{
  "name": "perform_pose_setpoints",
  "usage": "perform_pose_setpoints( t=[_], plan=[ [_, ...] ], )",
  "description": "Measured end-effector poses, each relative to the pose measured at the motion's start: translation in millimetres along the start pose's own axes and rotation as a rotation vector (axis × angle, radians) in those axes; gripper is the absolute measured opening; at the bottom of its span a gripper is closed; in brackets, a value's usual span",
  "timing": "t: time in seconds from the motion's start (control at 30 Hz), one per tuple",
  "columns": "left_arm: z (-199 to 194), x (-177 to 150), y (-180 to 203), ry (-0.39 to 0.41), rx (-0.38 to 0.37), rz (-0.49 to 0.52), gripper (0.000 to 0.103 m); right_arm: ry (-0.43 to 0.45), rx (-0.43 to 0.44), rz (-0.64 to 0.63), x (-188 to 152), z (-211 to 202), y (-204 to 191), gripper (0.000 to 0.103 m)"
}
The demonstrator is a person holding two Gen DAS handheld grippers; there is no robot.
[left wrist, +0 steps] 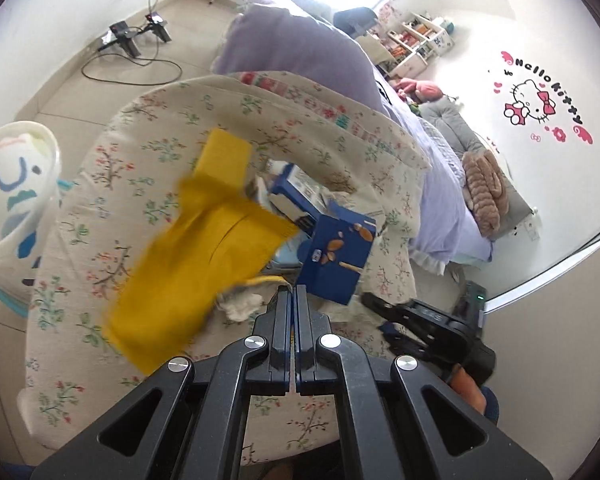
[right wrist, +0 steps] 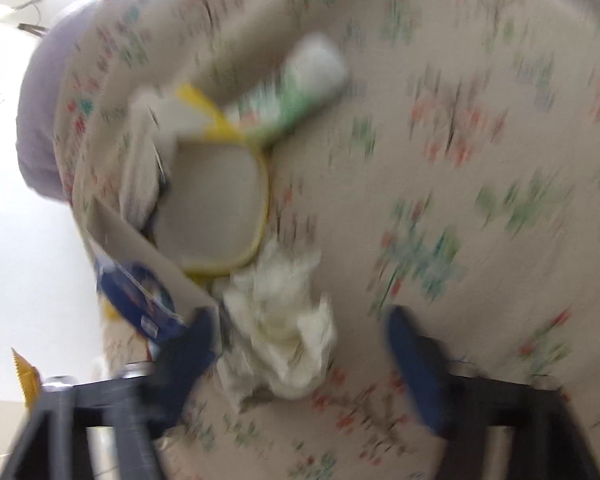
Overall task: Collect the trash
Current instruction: 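Lift the yellow bag with the left tool while the right tool grasps a crumpled white tissue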
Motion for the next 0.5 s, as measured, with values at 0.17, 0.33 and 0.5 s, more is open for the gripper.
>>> perform_pose_setpoints(
  t=[0.17,0.33,0.5],
  plan=[
    [-13,9,-18,0.024,-0.008,-0.043,0.000,0.130,0.024,-0.055,5,-37,-15,0.023],
    [-17,11,-28,0.028,-0.011,-0.061,0.000,0.205,0.000,-0.111,3,-62,-27,0.022],
    [-34,22,-39,0.053,0.030,-0.037,0.000,0.328,-0.004,-0.195,4,-92,-46,0.021]
  ],
)
Point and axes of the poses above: each gripper's, at about its wrist camera, not at the fingertips, and z roughly the way its jaws point, y to its right, x to its top, the point moved 9 cm from there along z, roughly the way its jaws point, and after that the axes turned 1 degree about z, right-handed, at the moved point
